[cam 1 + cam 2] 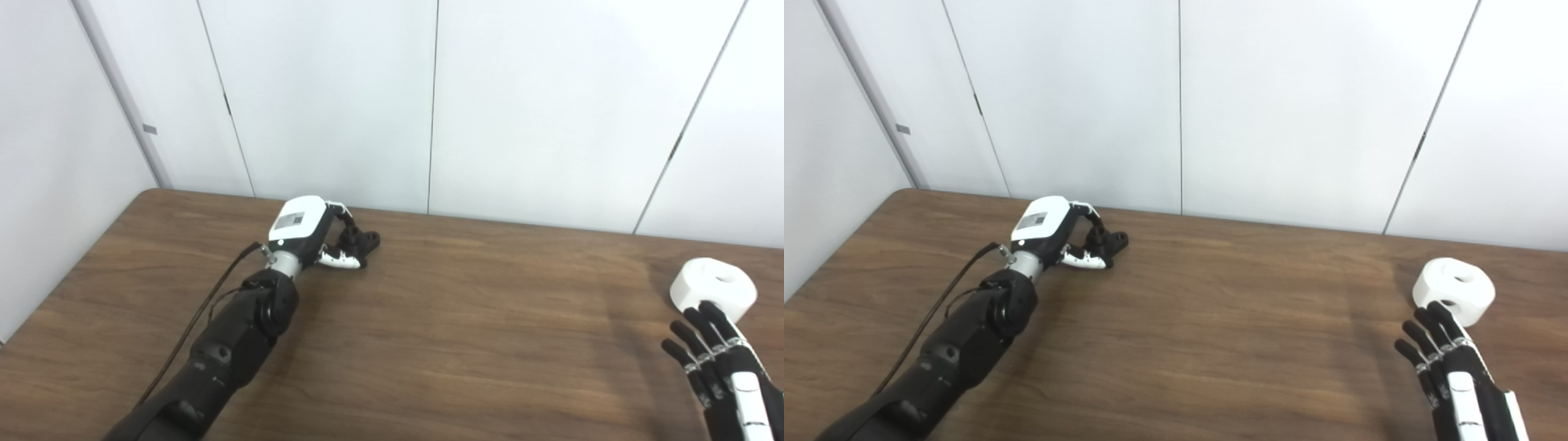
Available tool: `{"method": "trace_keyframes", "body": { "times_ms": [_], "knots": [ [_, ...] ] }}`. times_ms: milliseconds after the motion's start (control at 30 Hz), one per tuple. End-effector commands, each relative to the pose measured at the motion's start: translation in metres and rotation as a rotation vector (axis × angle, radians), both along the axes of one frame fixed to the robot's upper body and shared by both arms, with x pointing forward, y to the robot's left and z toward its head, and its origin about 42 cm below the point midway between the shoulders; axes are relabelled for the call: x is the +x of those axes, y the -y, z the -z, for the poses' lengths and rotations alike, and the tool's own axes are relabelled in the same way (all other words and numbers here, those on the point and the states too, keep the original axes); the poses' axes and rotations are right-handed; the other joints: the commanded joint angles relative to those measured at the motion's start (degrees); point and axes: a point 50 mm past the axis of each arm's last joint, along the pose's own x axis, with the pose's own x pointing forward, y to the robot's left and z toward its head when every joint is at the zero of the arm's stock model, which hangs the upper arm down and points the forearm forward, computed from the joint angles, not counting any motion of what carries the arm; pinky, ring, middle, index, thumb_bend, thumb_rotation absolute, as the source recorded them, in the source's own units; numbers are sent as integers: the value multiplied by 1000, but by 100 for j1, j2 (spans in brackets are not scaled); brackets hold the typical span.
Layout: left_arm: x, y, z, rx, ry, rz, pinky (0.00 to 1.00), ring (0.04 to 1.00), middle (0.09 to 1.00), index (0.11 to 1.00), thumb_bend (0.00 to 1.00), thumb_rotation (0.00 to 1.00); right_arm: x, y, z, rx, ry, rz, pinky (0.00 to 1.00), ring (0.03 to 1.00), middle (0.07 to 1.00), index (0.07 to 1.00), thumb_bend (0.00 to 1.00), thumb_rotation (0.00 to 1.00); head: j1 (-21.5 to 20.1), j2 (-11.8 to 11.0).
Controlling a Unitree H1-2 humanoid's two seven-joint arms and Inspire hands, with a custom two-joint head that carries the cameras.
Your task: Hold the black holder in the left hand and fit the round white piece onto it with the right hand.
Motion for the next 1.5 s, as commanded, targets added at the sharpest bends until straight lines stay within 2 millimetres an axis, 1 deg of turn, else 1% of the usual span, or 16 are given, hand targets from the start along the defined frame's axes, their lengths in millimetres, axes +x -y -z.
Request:
{"method": "trace_keyframes", "body": {
  "times_ms": [0,33,67,133,267,300,567,700,867,1000,1067,1133,1300,1467],
  "knots": [
    [14,-6,-35,11,94,6,795,808,714,518,714,70,3,1,-22,-15,91,-4,819,860,881,866,346,735,-14,60],
    [13,-6,-36,13,95,9,797,809,713,501,602,66,3,1,-24,-16,93,-4,816,859,880,865,351,737,-14,60],
    [14,-6,-37,17,93,13,798,809,713,495,564,65,2,1,-25,-16,95,-4,815,858,879,864,353,737,-14,60],
    [13,-5,-39,19,94,20,795,809,710,490,533,64,2,1,-28,-15,100,-2,804,855,877,863,367,723,-22,91],
    [14,-4,-40,16,91,22,780,808,709,488,525,64,1,0,-33,-18,105,2,775,847,870,854,375,703,-22,91],
    [13,-4,-41,17,90,24,774,808,711,488,525,64,1,0,-35,-20,105,1,775,849,871,855,378,701,-21,139],
    [10,-8,-40,22,93,30,774,804,712,489,524,66,0,-2,-42,-23,108,-1,778,859,883,864,363,728,-27,169],
    [9,-10,-39,20,93,31,769,799,710,489,524,67,0,-3,-43,-24,109,2,794,865,886,867,367,719,-48,202],
    [4,-8,-36,-7,76,51,778,807,708,490,524,69,2,-3,-45,-31,116,-4,787,857,880,864,360,717,-79,230],
    [-3,0,-36,-16,75,79,742,803,710,490,524,68,3,-5,-49,-33,117,-2,796,860,881,863,384,700,-133,250],
    [-8,5,-36,-25,80,99,729,803,713,491,524,67,4,-6,-50,-35,118,-5,813,869,886,869,393,707,-158,279],
    [-13,10,-36,-41,88,123,717,798,711,490,524,67,6,-7,-52,-40,125,-13,815,872,890,874,386,709,-165,285],
    [-26,22,-37,-78,81,174,709,788,704,489,524,64,10,-9,-58,-48,153,-26,822,882,903,888,369,723,-229,317],
    [-45,38,-40,-102,44,231,722,798,709,491,524,64,13,-13,-68,-46,165,-15,814,876,896,882,352,740,-313,336]
  ]
}}
